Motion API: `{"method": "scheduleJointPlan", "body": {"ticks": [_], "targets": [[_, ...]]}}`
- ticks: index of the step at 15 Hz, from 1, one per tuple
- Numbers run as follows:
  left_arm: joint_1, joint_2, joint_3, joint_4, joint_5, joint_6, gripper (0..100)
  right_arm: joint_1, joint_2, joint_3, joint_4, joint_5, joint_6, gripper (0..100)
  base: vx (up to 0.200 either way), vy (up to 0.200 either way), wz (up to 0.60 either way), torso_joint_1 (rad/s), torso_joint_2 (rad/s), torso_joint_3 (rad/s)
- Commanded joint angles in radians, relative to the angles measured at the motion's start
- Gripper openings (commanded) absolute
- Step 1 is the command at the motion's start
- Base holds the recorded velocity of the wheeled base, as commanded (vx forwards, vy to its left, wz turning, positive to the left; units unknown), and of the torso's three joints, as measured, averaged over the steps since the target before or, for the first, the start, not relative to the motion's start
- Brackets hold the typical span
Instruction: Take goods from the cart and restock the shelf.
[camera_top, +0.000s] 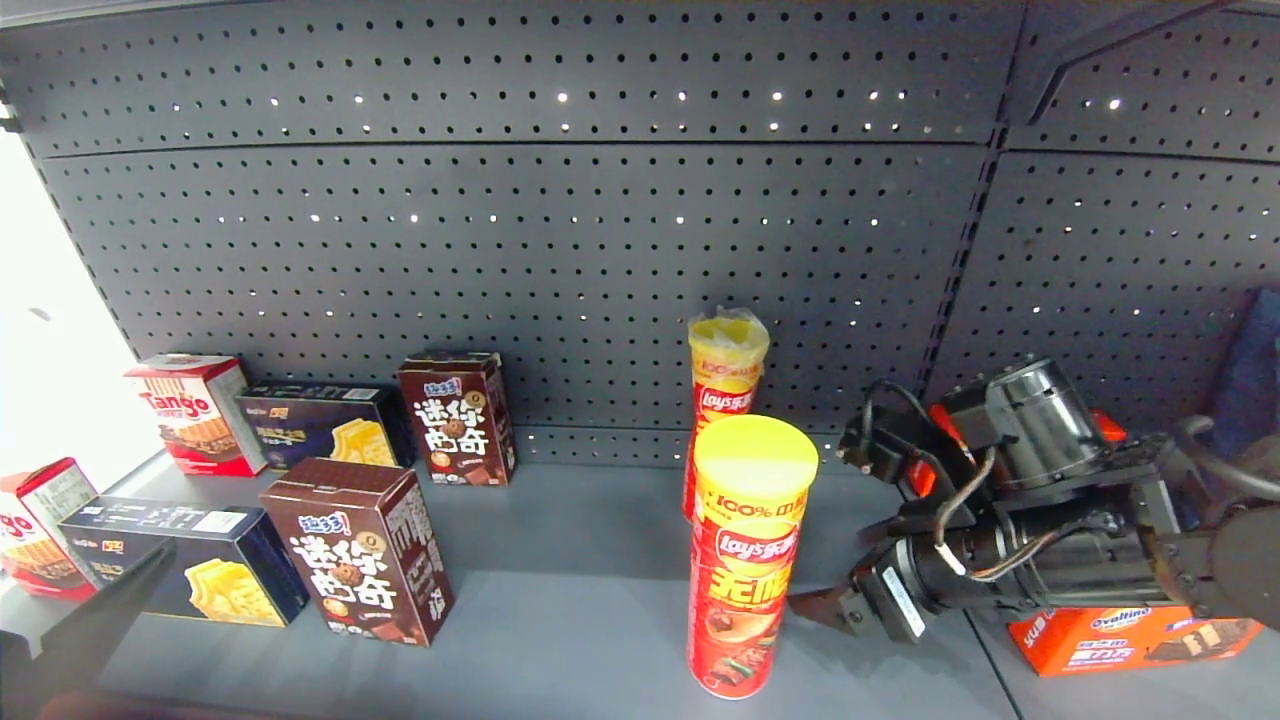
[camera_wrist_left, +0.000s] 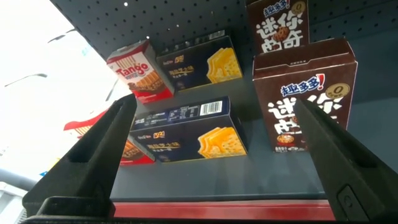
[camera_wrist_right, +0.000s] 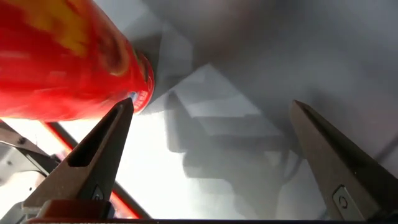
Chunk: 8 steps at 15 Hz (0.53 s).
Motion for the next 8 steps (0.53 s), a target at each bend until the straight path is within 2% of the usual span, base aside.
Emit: {"method": "scheduleJointPlan", "body": {"ticks": [1, 5, 6, 8], "targets": [[0.002, 0.000, 0.000, 0.000, 0.001, 0.000, 100, -0.032, -0.183, 0.005, -0.001, -0.001, 0.001, 100, 0.000, 0.000, 0.00, 0.000, 0.00, 0.000], [0.002, -0.060, 0.066, 0.002, 0.004, 0.008, 100, -0.086, -0.465, 0.086, -0.001, -0.002, -0.003, 100, 0.000, 0.000, 0.00, 0.000, 0.00, 0.000], [0.002, -0.095, 0.086, 0.005, 0.024, 0.009, 100, -0.067, -0.635, 0.175, 0.001, -0.056, 0.001, 100, 0.000, 0.000, 0.00, 0.000, 0.00, 0.000], [0.003, -0.110, 0.088, 0.006, 0.031, 0.009, 100, -0.073, -0.818, 0.271, 0.001, -0.141, 0.033, 100, 0.000, 0.000, 0.00, 0.000, 0.00, 0.000]]}}
